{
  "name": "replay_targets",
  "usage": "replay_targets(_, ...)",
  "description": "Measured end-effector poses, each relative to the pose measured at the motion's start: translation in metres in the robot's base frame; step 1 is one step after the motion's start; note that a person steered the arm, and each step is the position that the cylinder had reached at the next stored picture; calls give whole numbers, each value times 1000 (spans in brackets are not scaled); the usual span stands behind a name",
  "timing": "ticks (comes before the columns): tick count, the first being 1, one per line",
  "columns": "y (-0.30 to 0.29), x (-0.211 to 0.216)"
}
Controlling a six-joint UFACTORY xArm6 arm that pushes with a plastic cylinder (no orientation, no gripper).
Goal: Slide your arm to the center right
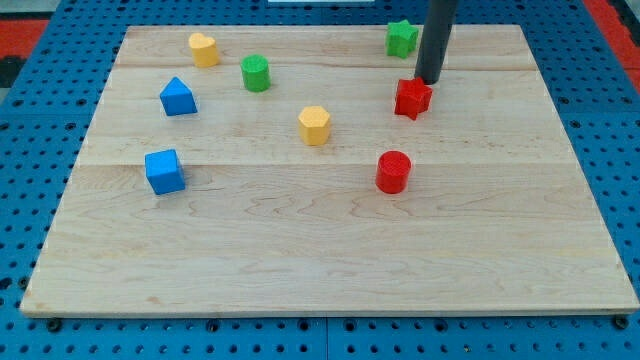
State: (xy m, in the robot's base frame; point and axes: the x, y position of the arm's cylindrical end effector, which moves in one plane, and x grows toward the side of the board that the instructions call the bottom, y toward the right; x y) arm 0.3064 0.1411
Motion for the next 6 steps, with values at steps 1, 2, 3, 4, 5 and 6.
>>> replay_targets(1,2,22)
replay_targets(2,-19,32)
replay_targets(3,-26,30)
replay_targets(4,25,47)
replay_targets(5,87,54)
replay_targets(6,89,54)
